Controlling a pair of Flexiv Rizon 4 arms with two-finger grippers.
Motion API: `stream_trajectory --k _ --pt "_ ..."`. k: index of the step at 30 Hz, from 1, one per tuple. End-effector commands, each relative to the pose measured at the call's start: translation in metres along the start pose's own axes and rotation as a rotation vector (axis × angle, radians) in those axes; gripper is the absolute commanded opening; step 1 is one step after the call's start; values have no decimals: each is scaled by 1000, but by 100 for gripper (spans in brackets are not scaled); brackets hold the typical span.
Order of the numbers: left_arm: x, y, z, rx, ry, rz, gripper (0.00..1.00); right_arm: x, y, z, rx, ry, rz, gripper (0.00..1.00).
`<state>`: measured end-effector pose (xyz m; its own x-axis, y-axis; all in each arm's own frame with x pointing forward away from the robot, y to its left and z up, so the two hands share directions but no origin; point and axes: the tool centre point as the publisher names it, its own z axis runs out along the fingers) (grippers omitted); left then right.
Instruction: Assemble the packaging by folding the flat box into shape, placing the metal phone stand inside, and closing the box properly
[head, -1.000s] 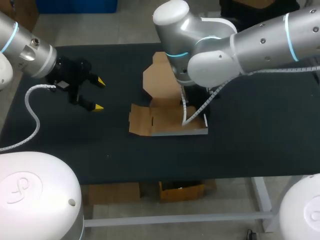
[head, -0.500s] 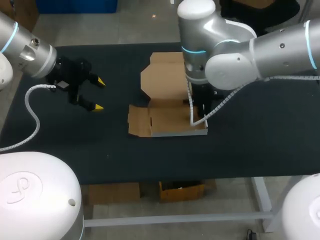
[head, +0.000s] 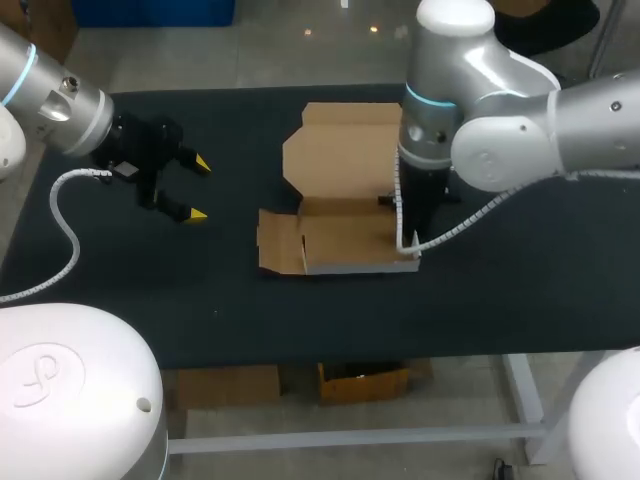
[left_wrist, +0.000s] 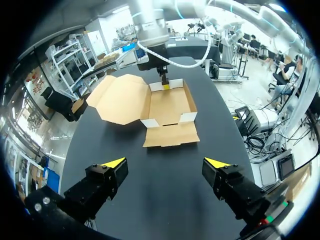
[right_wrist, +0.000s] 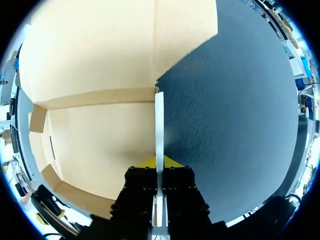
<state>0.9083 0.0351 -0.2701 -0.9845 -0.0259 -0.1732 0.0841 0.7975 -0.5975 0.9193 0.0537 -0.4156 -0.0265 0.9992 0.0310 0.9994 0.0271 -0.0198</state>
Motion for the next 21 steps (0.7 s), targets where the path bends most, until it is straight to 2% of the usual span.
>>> stream_trajectory --k 1,4,10,21 --pt "0 0 0 -3 2 0 100 2 0 0 15 -1 -2 0" --pt "0 0 0 -3 2 0 100 4 2 0 45 -29 6 0" --pt "0 0 0 -3 2 0 100 6 3 -4 48 -79 27 0" --pt "0 0 0 -3 2 0 100 7 2 1 49 -90 45 0"
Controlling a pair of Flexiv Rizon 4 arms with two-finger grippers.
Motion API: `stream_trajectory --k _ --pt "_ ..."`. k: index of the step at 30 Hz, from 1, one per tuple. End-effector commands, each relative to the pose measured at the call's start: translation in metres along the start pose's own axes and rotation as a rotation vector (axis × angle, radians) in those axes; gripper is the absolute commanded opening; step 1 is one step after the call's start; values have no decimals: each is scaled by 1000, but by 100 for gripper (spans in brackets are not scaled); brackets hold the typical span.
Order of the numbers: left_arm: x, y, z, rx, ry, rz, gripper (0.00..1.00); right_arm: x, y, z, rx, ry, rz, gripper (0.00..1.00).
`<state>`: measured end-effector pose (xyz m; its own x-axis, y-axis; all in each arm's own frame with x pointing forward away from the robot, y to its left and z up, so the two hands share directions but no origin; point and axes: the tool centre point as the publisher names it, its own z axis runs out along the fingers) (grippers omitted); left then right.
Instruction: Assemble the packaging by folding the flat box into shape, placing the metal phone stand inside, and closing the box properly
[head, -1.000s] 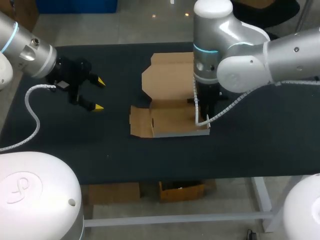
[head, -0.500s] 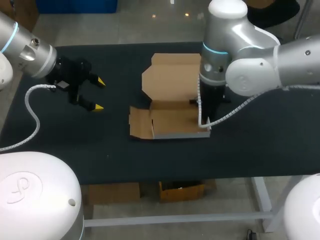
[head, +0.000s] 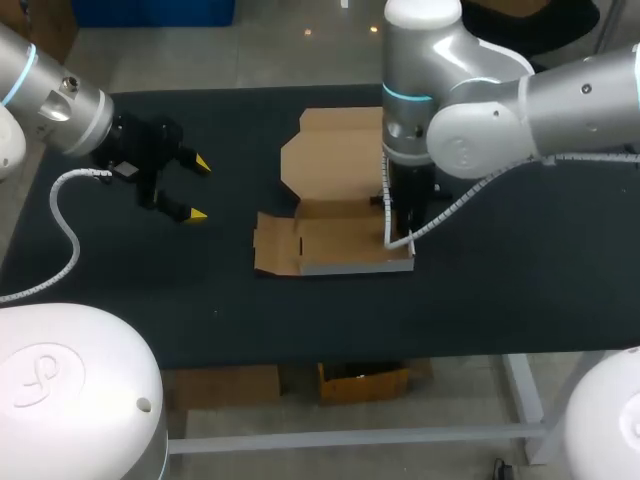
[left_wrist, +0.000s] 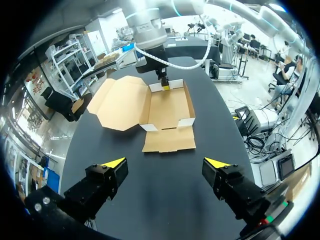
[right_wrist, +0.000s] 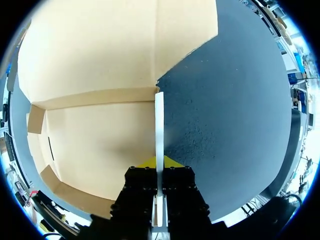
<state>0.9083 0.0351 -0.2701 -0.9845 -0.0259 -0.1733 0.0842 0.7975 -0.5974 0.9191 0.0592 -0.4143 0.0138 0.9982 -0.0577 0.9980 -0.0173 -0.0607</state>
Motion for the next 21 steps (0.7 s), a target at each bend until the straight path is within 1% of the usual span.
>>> stream_trajectory --k 1,21 --pt "0 0 0 -3 2 0 100 1 2 2 6 -3 1 0" --pt "0 0 0 -3 2 0 100 2 3 6 1 -11 6 0"
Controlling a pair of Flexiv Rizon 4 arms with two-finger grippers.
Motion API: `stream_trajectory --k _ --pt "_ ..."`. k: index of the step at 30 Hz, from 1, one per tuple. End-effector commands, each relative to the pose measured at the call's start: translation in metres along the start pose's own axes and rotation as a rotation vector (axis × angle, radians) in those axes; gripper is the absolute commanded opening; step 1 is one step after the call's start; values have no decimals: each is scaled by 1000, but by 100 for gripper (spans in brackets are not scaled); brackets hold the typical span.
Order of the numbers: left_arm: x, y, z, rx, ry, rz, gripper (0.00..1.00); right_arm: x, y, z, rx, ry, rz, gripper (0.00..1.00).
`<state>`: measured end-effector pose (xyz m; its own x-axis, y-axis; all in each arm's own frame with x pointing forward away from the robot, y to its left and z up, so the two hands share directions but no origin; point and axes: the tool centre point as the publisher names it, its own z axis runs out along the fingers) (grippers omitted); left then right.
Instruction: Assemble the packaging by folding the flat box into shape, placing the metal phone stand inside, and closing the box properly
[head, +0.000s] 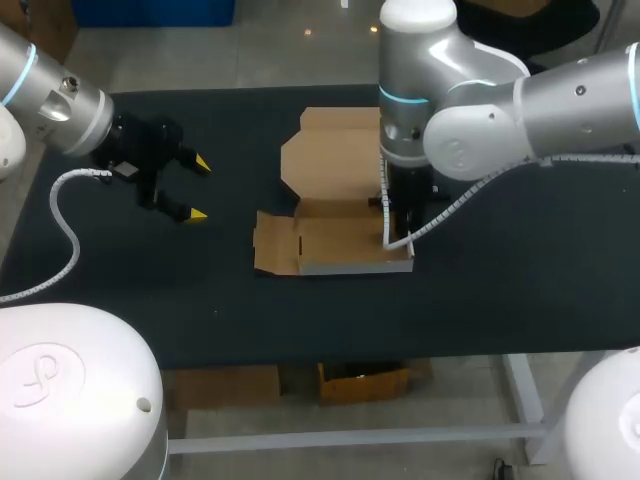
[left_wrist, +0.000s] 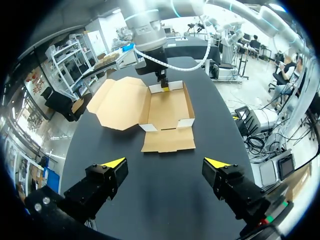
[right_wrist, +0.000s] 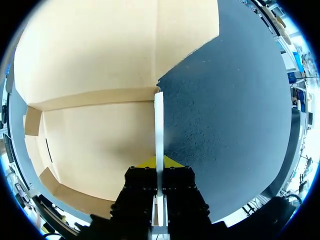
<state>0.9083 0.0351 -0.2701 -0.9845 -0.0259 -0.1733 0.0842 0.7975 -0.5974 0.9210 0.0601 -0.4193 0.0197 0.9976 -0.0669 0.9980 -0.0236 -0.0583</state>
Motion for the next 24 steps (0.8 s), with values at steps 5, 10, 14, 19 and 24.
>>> stream_trajectory --k 5,10,14,19,24 --pt "0 0 0 -3 2 0 100 0 1 2 5 1 1 0" --pt "0 0 0 -3 2 0 100 0 1 2 5 6 5 0" --pt "0 0 0 -3 2 0 100 0 1 2 5 6 5 0" --pt "0 0 0 -3 2 0 100 0 1 2 5 6 5 0" --pt "0 0 0 -3 2 0 100 0 1 2 5 6 5 0"
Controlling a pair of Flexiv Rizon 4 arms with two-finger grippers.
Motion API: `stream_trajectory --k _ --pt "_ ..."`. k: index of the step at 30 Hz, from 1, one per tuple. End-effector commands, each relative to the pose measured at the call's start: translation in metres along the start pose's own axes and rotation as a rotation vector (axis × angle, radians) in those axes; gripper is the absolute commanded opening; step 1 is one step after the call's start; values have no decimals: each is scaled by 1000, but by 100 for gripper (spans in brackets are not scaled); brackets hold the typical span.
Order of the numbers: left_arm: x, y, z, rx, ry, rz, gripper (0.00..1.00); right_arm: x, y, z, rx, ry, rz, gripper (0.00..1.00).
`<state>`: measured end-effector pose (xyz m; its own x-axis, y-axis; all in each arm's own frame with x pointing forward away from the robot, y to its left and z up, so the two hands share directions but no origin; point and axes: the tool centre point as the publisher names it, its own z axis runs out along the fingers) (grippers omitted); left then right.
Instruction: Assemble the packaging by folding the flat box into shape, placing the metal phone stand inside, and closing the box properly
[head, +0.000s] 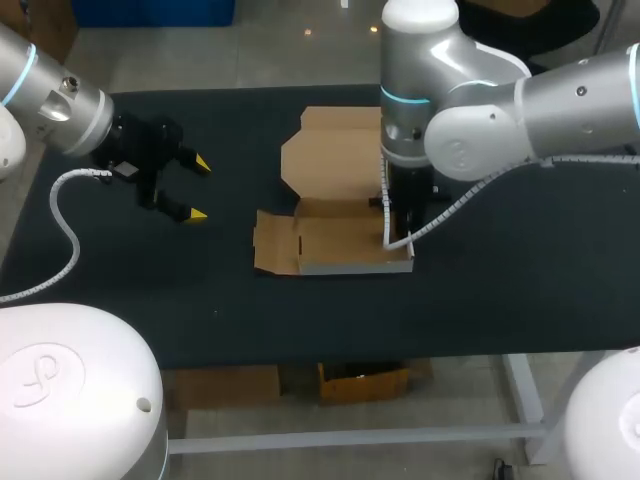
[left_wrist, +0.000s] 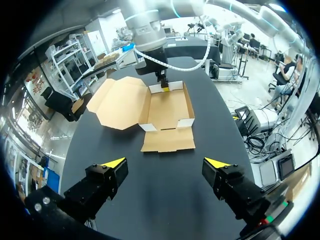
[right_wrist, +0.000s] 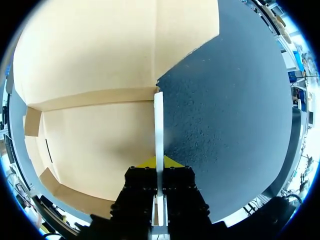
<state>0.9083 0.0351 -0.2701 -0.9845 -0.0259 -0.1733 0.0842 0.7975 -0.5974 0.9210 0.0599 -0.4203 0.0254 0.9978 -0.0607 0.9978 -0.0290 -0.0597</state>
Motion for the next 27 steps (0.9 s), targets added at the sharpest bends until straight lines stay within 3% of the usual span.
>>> stream_trajectory --k 1,5,9,14,25,27 --pt "0 0 0 -3 2 0 100 0 1 1 3 -1 0 0" --pt "-1 -3 4 -24 5 -51 100 0 1 1 3 -1 0 0" --pt "3 -8 8 -101 -8 -219 100 0 1 1 3 -1 0 0" --pt "12 -9 15 -186 -93 -442 100 0 1 1 3 -1 0 0" --pt "21 -10 50 -226 -124 -862 100 0 1 1 3 -1 0 0" --pt "20 -10 53 -247 -115 -871 100 0 1 1 3 -1 0 0"
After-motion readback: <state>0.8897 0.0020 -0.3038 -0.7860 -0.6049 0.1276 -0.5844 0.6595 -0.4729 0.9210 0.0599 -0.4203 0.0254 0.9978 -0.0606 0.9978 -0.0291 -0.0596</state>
